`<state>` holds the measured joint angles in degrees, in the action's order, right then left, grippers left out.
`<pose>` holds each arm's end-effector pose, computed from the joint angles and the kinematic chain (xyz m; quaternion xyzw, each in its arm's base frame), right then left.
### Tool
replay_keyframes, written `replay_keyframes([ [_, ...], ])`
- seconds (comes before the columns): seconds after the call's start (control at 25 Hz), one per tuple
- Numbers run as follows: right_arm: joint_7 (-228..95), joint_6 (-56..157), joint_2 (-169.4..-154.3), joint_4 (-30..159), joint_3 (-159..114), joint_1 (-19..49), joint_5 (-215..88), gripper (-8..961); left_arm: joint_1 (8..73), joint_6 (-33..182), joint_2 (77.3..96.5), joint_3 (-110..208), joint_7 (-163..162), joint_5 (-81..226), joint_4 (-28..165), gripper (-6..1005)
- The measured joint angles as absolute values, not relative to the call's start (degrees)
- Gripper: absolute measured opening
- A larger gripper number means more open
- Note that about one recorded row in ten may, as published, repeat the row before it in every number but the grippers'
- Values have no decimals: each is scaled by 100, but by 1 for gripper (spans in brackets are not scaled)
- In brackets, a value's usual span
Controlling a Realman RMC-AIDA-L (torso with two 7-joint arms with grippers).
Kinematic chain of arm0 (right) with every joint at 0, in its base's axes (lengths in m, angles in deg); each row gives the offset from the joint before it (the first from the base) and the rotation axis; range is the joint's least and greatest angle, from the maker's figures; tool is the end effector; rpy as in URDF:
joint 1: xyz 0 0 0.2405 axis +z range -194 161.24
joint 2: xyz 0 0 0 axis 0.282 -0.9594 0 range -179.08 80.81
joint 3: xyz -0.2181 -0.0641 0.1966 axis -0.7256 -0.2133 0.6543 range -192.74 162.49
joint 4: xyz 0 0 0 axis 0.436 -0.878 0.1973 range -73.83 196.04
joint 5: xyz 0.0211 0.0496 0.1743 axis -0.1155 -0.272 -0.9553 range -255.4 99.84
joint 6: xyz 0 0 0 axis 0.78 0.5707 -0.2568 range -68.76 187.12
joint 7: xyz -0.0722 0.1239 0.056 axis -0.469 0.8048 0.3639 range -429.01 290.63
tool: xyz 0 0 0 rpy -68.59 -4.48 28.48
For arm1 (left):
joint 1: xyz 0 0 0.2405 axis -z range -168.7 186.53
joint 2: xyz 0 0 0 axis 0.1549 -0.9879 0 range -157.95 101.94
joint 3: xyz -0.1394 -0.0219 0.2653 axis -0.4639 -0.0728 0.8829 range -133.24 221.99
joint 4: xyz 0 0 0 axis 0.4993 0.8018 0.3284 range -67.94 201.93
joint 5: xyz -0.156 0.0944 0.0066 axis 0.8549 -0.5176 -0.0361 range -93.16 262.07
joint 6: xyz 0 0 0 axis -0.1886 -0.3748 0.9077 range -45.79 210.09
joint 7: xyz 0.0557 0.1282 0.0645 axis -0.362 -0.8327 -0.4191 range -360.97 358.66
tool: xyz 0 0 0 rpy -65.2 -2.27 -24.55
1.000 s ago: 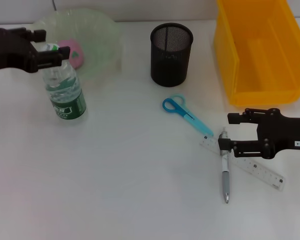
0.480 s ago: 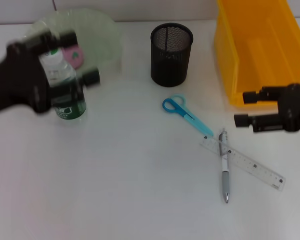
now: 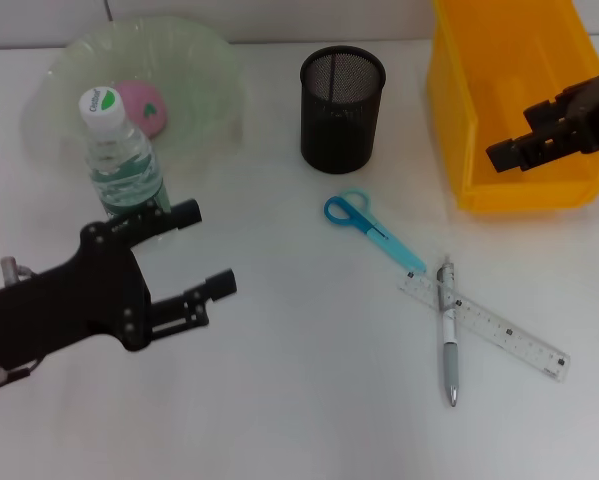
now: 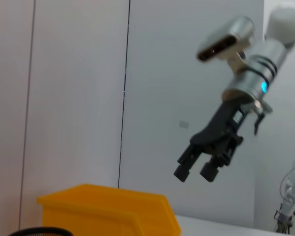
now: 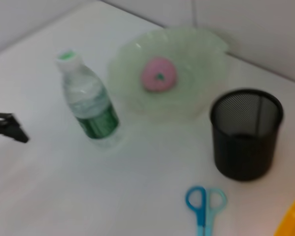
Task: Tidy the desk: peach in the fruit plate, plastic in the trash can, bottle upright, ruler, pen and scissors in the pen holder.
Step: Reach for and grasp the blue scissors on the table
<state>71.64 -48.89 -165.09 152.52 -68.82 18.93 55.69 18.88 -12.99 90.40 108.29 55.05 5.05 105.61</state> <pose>0.1902 0.3472 0.0625 -0.9337 0.3179 -0.0113 0.1641 -0.2908 0.2344 -0.0266 -0.9031 -0.1018 -0.3757 0.1812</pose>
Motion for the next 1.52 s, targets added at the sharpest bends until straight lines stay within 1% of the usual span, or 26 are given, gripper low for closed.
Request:
replay_keyframes([
  [0.12,7714,-5227,-16649,15426,-6886,2261,6350,782,1889,-1281,9042,10822,5276,299,10465,798],
  [0.16,7937,-5426,-16754,15488,-6949,2368,6714,782,1893,-1238,9043,10822,5257,184,10458,797],
  [0.2,7937,-5426,-16754,15488,-6949,2368,6714,781,1893,-1238,9043,10822,5257,184,10458,797],
  [0.28,7982,-5529,-16811,15504,-7237,2337,6889,781,1906,-1143,9049,10825,5272,116,10450,797],
  [0.36,7597,-5396,-16817,15515,-7943,2132,7023,781,1931,-1036,9052,10827,5288,110,10438,797],
  [0.4,7597,-5396,-16817,15515,-7943,2132,7023,781,1956,-1004,9053,10830,5291,101,10431,797],
  [0.48,6763,-5030,-16845,15489,-8468,1873,7083,780,1956,-1004,9053,10830,5291,101,10431,796],
  [0.56,6406,-4798,-16853,15337,-8691,1777,7065,780,2077,-942,9055,10837,5305,6,10362,796],
  [0.72,6207,-4381,-16848,14875,-8838,1755,6966,780,2100,-862,9060,10841,5307,-16,10319,795],
  [0.8,6023,-3998,-16839,14194,-8856,1850,6619,780,2123,-805,9059,10850,5307,-19,10217,795],
  [0.96,5933,-3757,-16839,13897,-8866,1894,6557,780,2127,-775,9057,10852,5306,-30,10202,796],
  [1.52,5822,-3575,-16846,13683,-8875,1870,6451,780,2215,-677,9035,11083,5634,-36,10226,802],
])
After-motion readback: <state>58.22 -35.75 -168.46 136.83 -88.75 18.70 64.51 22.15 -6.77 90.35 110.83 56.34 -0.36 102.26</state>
